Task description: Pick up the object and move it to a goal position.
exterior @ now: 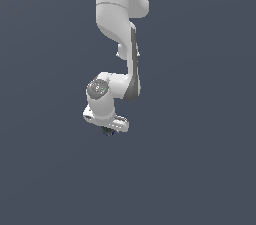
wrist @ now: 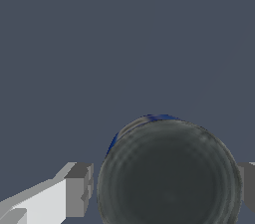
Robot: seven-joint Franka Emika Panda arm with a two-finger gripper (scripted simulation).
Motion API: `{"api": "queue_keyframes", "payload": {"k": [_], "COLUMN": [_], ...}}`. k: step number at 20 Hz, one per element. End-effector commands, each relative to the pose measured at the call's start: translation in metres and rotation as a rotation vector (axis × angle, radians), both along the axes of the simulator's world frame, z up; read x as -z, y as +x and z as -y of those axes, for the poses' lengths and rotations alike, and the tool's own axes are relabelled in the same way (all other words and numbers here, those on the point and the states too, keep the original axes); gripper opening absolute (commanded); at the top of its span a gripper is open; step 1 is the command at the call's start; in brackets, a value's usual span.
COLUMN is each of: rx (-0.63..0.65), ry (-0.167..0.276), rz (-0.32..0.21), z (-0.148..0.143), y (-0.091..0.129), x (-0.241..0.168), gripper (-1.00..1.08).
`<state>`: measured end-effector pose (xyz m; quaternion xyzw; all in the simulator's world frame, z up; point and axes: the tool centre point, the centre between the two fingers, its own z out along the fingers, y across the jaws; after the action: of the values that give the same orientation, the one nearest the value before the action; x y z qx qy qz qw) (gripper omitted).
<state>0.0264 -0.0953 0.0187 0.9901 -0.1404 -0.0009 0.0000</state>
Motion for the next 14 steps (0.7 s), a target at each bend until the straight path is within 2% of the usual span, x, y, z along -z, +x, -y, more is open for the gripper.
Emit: {"api": "queue_keyframes", "payload": {"k": [1,3,4,14], "rx": [0.000,0.000,0.000,0.000], "ry": [0.000,0.000,0.000,0.000], "rz": [0.002,0.002,0.002,0.002], "z": [0.0001,0.0002,0.0002,0.0000], "y": [0.0011,0.0016,0.0016,0.0014], "x": [0.0046,0.0051,0.0051,0.0044], "gripper": [1.00,1.00,-1.00,-1.00]}}
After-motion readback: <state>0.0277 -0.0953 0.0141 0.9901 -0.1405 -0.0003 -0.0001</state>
